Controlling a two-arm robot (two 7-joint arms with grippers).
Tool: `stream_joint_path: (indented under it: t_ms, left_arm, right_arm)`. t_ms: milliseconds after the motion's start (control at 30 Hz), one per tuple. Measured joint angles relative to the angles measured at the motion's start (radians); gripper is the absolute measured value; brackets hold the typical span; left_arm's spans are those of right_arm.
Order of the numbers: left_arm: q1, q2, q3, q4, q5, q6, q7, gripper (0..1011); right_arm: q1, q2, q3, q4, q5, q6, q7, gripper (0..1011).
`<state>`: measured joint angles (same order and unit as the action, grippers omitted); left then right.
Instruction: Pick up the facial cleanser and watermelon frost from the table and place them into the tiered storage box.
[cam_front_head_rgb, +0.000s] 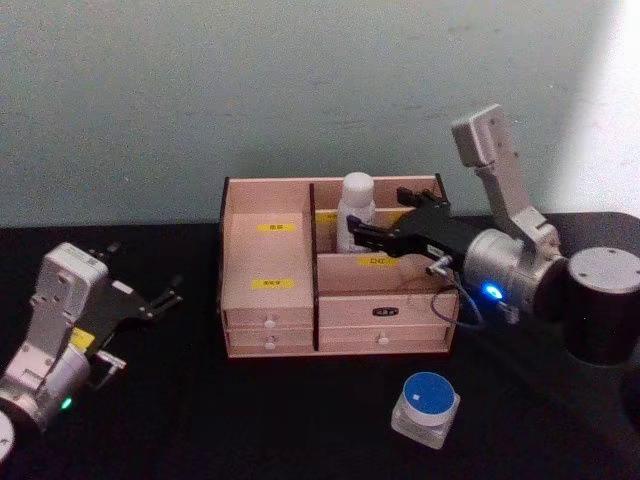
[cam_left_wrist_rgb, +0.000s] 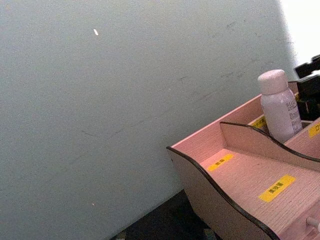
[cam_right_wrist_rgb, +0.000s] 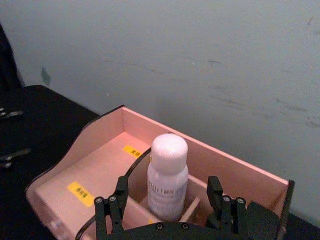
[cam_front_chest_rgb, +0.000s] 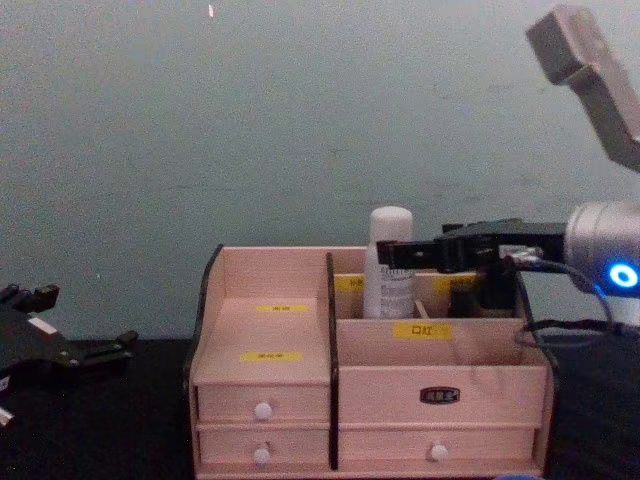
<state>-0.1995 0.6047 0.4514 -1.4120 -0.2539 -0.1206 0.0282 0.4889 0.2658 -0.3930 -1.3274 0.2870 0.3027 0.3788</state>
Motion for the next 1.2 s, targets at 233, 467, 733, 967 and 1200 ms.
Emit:
stream_joint_path:
  t_ms: [233,467,733,967,1200]
  left_arm:
    - [0.0,0.0,0.0,0.0,0.0,0.0,0.0,1001]
    - [0.0,0.0,0.0,0.0,0.0,0.0,0.0,1001]
    - [0.0,0.0,0.0,0.0,0.0,0.0,0.0,1001]
    - [0.0,0.0,0.0,0.0,0.0,0.0,0.0,1002]
    - [0.0,0.0,0.0,0.0,0.0,0.0,0.0,1001]
  right_arm:
    - [-0.067,0.068,0.016,-0.104,0.031,0.031,0.019,1003]
    - [-0.176,0.178,0.042,-0.232,0.07,0.046,0.05,1002]
    - [-0.288,0.289,0.061,-0.331,0.1,0.039,0.078,1002]
    - [-0.347,0.351,0.062,-0.368,0.116,0.034,0.085,1003]
    - [-0.361,0.387,0.04,-0.377,0.135,0.035,0.107,1002]
